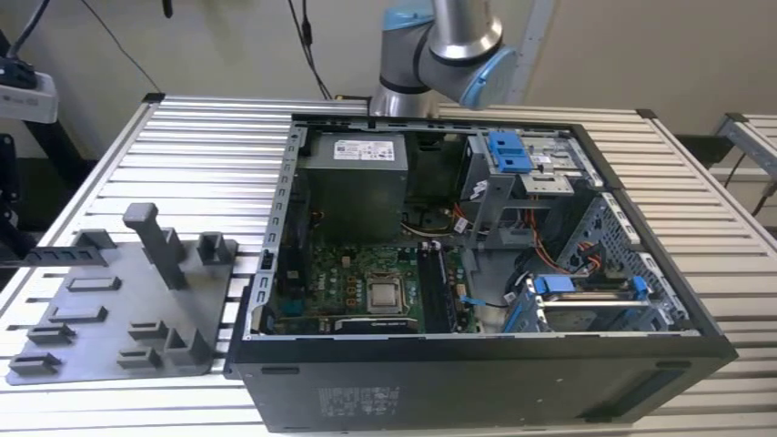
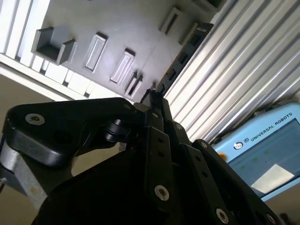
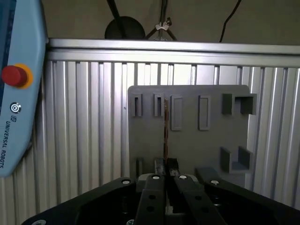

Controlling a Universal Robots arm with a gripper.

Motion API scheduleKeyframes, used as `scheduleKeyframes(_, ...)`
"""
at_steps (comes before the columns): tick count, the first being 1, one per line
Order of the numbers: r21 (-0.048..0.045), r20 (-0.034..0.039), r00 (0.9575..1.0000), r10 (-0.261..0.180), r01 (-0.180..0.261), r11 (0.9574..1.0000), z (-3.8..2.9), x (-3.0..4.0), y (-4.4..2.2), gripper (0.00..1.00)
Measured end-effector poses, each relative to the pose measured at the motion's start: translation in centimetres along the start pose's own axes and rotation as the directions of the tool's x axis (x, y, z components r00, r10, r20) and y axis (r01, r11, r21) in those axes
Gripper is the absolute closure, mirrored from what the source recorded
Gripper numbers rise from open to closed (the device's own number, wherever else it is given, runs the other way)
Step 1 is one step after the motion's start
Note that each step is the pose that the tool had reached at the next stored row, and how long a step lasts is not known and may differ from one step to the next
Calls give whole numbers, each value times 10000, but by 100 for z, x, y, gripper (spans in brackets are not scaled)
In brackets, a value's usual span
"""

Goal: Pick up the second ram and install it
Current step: 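Pick up the second ram and move it above second insertion slot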

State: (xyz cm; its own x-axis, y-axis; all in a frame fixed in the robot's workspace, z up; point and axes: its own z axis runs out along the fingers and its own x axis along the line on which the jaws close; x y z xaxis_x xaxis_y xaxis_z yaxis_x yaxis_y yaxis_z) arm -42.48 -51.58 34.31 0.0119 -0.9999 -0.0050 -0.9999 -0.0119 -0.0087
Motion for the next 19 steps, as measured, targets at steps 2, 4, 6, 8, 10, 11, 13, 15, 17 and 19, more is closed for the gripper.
scheduleKeyframes(2, -3, 0, 10000, 0, 0, 10000, -29, 0, 0, 86)
scheduleKeyframes(4, -7, 0, 10000, 1, -1, 10000, -60, 0, -1, 86)
scheduleKeyframes(6, -12, 0, 10000, 1, -1, 10000, -89, 0, -1, 86)
scheduleKeyframes(8, -15, 0, 10000, 2, -2, 10000, -119, -1, -1, 86)
scheduleKeyframes(10, -18, 0, 10000, 2, -2, 10000, -149, -1, -1, 86)
scheduleKeyframes(11, -21, 0, 10000, 2, -2, 10000, -164, -1, -2, 86)
scheduleKeyframes(13, -24, 0, 10000, 2, -2, 10000, -194, -1, -2, 86)
scheduleKeyframes(15, -29, -1, 10000, 2, -2, 10000, -224, -1, -2, 86)
scheduleKeyframes(17, -34, 0, 10000, 2, -2, 10000, -255, -1, -2, 86)
scheduleKeyframes(19, -37, 0, 10000, 2, -2, 10000, -285, -2, -2, 86)
